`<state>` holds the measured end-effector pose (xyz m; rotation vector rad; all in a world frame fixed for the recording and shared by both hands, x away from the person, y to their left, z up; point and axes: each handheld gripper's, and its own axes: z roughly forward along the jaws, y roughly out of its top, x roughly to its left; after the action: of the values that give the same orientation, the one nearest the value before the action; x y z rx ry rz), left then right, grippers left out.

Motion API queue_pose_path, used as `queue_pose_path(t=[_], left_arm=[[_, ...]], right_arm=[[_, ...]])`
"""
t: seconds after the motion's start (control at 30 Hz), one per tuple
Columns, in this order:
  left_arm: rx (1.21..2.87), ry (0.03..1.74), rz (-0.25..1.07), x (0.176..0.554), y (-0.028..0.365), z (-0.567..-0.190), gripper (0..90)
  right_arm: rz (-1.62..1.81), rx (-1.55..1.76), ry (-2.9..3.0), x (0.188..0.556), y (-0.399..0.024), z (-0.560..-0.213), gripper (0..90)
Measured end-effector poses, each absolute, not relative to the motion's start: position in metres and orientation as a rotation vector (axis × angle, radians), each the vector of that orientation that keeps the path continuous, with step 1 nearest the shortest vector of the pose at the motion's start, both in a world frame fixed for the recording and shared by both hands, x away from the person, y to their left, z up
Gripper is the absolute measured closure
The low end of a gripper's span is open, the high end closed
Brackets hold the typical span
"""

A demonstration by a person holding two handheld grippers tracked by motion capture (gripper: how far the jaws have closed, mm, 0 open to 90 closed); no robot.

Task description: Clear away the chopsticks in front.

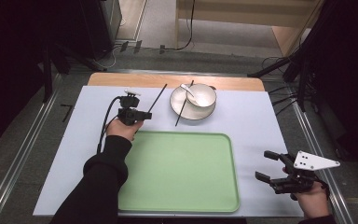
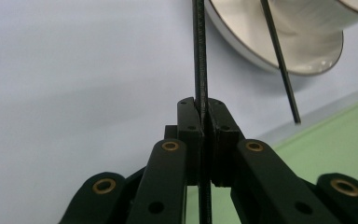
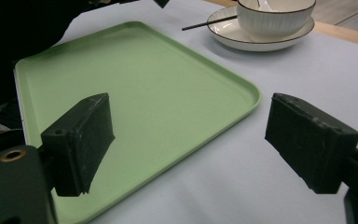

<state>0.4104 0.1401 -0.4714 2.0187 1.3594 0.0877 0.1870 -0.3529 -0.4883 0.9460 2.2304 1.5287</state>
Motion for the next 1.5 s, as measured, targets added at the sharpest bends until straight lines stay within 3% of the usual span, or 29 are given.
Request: queue_pose_path(t=[0.43, 0.87, 1.5], left_arm=[[2.020, 1.313, 0.082, 0.342, 0.173, -0.469, 85.7], [2.037, 1.313, 0.060, 0.289, 0.179, -0.474, 85.7], [2.083, 1.400, -0.031, 0.249, 0.182, -0.495, 85.5]], right_arm=[[1.520, 0.951, 2.230, 0.186, -0.351, -0.487, 15.4], [1.524, 0.942, 2.232, 0.189, -0.350, -0.487, 15.4], [1.531, 0.928, 2.242, 0.191, -0.348, -0.486, 15.4]])
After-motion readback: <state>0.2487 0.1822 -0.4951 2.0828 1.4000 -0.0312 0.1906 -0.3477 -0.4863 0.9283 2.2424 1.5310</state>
